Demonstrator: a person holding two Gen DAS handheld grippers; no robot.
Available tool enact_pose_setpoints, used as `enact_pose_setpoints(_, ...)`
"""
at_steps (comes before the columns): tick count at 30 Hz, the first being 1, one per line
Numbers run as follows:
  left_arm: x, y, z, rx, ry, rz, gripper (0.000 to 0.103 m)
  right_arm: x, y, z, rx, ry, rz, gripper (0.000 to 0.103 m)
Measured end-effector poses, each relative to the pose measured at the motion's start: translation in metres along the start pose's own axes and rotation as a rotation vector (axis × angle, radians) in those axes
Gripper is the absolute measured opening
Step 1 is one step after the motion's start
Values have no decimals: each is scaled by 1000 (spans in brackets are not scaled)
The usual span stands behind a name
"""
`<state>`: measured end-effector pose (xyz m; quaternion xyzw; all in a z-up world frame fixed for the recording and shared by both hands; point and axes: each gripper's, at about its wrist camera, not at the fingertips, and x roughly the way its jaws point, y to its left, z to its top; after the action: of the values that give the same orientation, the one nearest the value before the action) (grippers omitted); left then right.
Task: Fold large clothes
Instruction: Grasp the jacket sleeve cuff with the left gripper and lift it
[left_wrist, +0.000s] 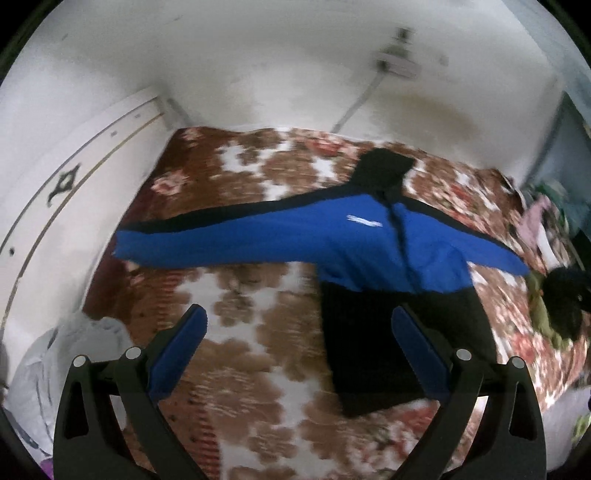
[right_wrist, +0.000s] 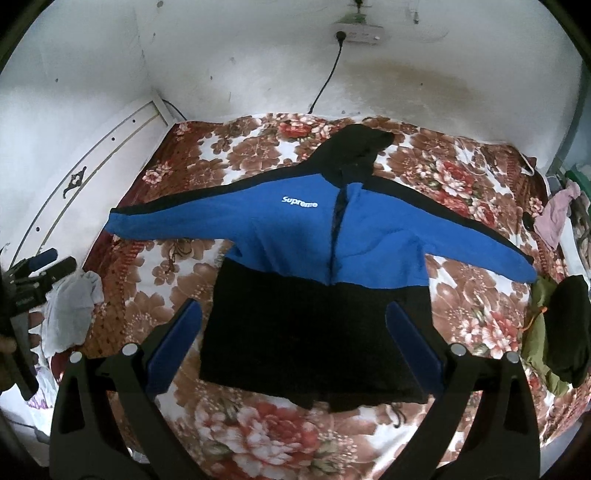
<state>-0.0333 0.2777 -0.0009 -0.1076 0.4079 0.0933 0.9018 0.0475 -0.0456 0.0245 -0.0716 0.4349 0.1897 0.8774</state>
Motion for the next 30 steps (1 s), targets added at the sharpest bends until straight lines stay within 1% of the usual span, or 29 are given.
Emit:
enact_pose_setpoints(1, 3, 13, 2, -14, 0, 12, 98, 7, 8, 4, 6, 9, -4, 99)
enact_pose_setpoints(3, 17, 53, 9, -46, 13, 37, 98, 23, 23, 12, 18, 23, -12, 99)
enact_pose_setpoints(8, 60, 131, 21, -65, 45, 115, 98, 60, 56, 35, 40, 52, -48, 99)
enact_pose_setpoints(9, 71, 146, 23, -77, 65, 122, 98, 68, 61, 39, 35, 58, -52, 99)
enact_pose_setpoints(10, 77, 159, 25, -88, 65, 106, 98, 77, 66, 43, 30, 61, -57, 99)
enact_pose_setpoints(11, 86, 175, 27, -117, 48, 102, 98, 87, 70, 48, 28, 66, -61, 99)
enact_pose_setpoints(13, 100, 198, 30, -144, 35, 156, 98, 110, 76, 57, 32, 82, -55, 99)
enact_pose_setpoints(15, 125, 222, 33, -179, 50, 217, 98, 131, 85, 65, 5, 99, -60, 99)
enact_pose_setpoints(17, 145, 245, 36, -250, 61, 218, 98, 153, 95, 71, -40, 98, -64, 99)
enact_pose_setpoints(19, 165, 268, 35, -327, 72, 230, 98, 184, 101, 78, -65, 107, -66, 99)
enact_pose_setpoints(20, 181, 285, 34, -403, 78, 221, 98, 195, 103, 79, -63, 113, -65, 99)
enact_pose_setpoints(21, 188, 293, 33, -440, 76, 212, 98, 213, 103, 81, -52, 123, -62, 99)
enact_pose_setpoints(22, 203, 309, 31, -514, 73, 183, 97, 231, 102, 82, -40, 135, -61, 99)
enact_pose_setpoints(23, 211, 317, 29, -550, 72, 166, 97, 243, 101, 82, -33, 144, -61, 99)
enact_pose_setpoints(24, 224, 328, 28, -586, 62, 147, 97, 263, 100, 83, -28, 166, -63, 99)
enact_pose_setpoints(26, 246, 340, 28, -610, 56, 147, 97, 301, 102, 83, -29, 200, -61, 98)
enact_pose_setpoints(27, 257, 346, 28, -617, 51, 139, 95, 316, 104, 82, -40, 204, -62, 99)
enact_pose_setpoints(28, 268, 352, 28, -628, 47, 125, 85, 328, 107, 82, -57, 209, -62, 98)
enact_pose_setpoints(29, 276, 356, 28, -640, 47, 106, 78, 344, 110, 81, -79, 220, -56, 98)
enact_pose_setpoints(30, 283, 359, 27, -652, 50, 90, 67, 354, 113, 80, -91, 227, -51, 98)
